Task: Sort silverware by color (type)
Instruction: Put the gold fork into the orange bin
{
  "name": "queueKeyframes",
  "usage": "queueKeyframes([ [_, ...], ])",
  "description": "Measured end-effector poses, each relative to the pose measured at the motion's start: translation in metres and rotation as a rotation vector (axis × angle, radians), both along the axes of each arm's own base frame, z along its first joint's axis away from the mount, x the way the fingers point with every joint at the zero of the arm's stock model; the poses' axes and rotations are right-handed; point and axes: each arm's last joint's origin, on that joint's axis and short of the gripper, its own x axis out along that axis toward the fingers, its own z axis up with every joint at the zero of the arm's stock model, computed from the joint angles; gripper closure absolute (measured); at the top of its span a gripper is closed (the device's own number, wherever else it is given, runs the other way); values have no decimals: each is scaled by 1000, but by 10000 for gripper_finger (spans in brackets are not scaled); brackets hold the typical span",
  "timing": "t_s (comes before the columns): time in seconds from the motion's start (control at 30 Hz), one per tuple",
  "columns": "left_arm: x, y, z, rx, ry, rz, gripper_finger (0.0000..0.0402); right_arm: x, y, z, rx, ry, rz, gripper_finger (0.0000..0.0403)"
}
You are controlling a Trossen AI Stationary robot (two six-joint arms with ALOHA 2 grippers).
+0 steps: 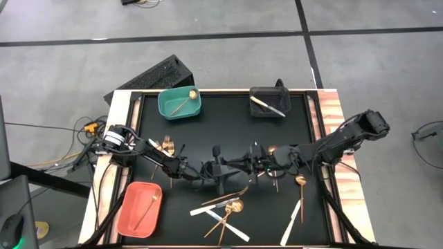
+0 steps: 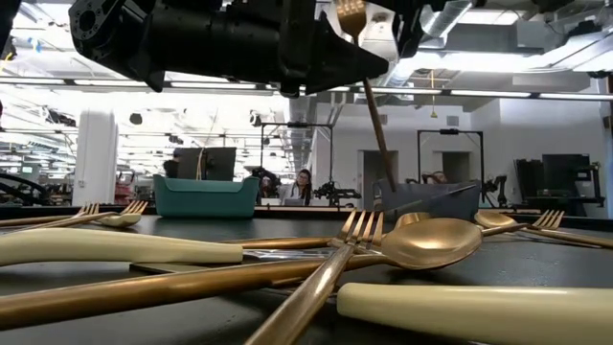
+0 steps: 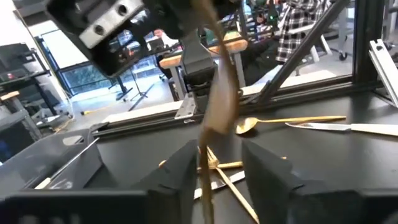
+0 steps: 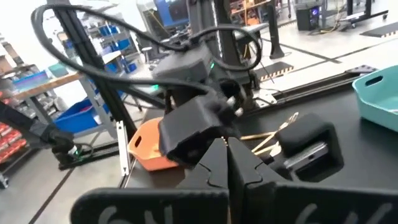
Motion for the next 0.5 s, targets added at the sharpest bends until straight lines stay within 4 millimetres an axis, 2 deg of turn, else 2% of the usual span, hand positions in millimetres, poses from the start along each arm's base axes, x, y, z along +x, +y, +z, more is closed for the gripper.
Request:
queueKeyframes([
  [0.1,0,0,-2,5,25,14,375,-1,0,1,-1,4,2,389],
  [0.13,0,1,-3,3,31,28,387,-2,0,1,-2,8,2,381],
  [0.23,-4,3,0,-15,86,76,390,-4,-1,5,0,0,-1,354],
  [0.33,-14,5,4,-48,212,132,395,-6,-6,11,1,-25,-27,330],
  [0.5,-44,6,33,-209,422,252,396,-7,-11,11,-53,-7,-108,303],
])
